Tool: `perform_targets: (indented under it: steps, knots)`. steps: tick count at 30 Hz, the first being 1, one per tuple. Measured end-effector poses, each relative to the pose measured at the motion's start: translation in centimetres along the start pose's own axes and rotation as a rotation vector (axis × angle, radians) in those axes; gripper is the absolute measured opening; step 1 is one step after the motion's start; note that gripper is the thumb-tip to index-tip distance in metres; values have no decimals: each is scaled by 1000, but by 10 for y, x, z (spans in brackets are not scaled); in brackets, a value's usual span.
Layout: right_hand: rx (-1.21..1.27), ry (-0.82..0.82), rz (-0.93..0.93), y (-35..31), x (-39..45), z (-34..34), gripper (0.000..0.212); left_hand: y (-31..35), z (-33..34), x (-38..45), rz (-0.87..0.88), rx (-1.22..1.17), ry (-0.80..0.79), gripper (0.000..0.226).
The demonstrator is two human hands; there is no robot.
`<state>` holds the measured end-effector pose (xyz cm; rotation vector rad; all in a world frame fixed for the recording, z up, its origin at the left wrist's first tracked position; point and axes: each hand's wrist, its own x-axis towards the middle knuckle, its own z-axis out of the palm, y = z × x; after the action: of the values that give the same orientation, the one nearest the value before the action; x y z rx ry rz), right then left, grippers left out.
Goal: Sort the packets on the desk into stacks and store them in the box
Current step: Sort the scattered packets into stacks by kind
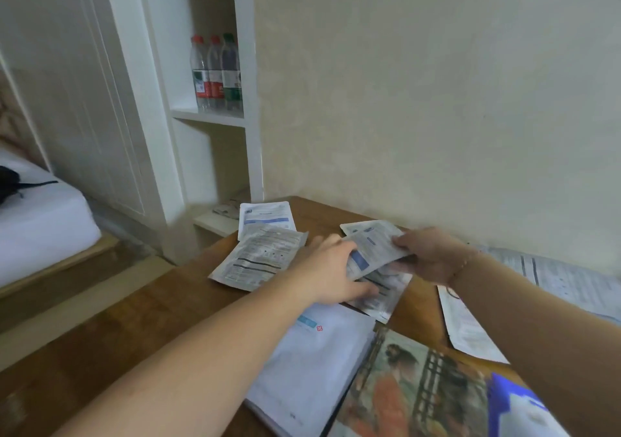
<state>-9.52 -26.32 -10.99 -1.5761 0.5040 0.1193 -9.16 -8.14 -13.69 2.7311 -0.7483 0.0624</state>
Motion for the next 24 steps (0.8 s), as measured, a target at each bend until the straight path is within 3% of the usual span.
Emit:
perform_targets:
  steps: [4,6,7,9,11,13,16,18,20,24]
  knots:
    - [292,-136,-103,-8,-59,-28,23,27,-10,-20,131,120,351,30]
    - [339,-154,-257,-8,-96,-52,37,42,-15,-34,133,-61,430,30]
    - [317,-82,-353,-6,-115,-65,43,50,-17,-42,101,-243,428,35]
    - [164,147,-532,1,-153,-93,38,73,-24,-62,54,-698,349,45]
    - [70,138,-568,14,-186,-119,38,105,-24,-83,39,-1012,134,40]
    - [80,-30,-482,28,-214,-141,42,141,-19,-105,32,-1137,-73,25]
    - [76,49,-471,51,-245,-169,30,186,-7,-130,52,-1214,-231,25]
    - [134,144,-446,70,-259,-192,34,208,3,-146,90,-1149,-240,37]
    - [166,187,-354,93,-271,-217,36,223,16,-168,163,-859,-117,55]
    - [118,133,-127,136,-284,-248,45,232,39,-212,486,-279,58,51]
